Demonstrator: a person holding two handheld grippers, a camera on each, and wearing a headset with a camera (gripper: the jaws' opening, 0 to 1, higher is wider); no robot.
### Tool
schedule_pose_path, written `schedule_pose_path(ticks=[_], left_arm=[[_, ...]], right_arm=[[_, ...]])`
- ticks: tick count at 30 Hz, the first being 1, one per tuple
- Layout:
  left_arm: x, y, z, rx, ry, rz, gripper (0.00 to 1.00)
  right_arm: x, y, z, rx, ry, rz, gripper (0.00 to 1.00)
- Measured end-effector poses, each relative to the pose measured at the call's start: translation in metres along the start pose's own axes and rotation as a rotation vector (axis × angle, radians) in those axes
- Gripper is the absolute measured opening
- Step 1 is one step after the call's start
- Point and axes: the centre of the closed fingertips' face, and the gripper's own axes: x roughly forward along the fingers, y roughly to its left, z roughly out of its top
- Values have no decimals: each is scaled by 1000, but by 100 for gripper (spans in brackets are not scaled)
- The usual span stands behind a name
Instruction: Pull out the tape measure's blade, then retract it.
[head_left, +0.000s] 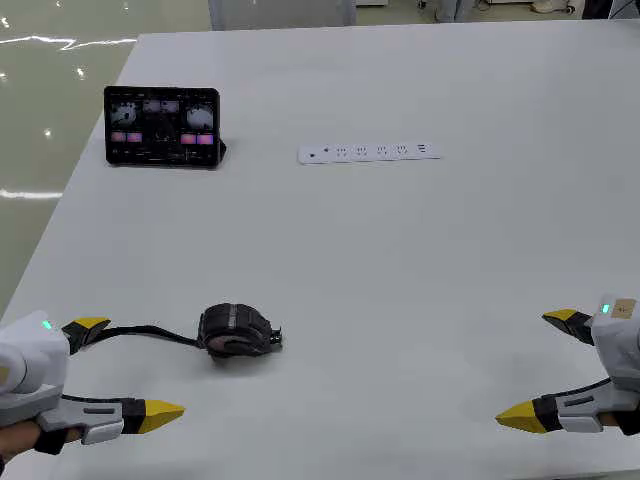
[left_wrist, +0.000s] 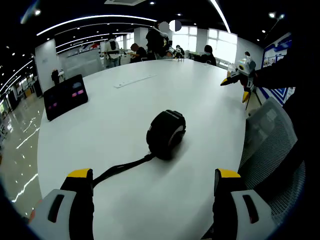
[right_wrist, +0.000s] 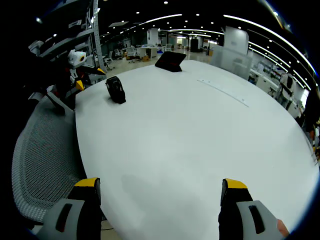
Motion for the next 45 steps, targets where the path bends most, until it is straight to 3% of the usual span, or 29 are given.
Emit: schedule_pose_path(ticks=[13,23,27,29,32,38,45], left_arm=[[0,4,3,-6,-6,9,99],[1,0,2,-6,13,-19,99],[2,0,-2,7,30,-23,99],[2,0,-2,16,34,-28,99],[4,1,-1,51,29,-30,99],[9,-1,-2,82,66,-69,99],[14,-2,3,128,81,-104,99]], right_arm=[[0,-2,-1,-2,-1,3,99],[-2,-5,2,-11,-15,-11,99],[0,-7,2,-17,-15,-10,99],[3,2,-3,53,9,44,99],[7,4,1,11,-20,54,99],[11,7,3,-4,-16,66,99],[14,5,8,-33,-5,64,99]])
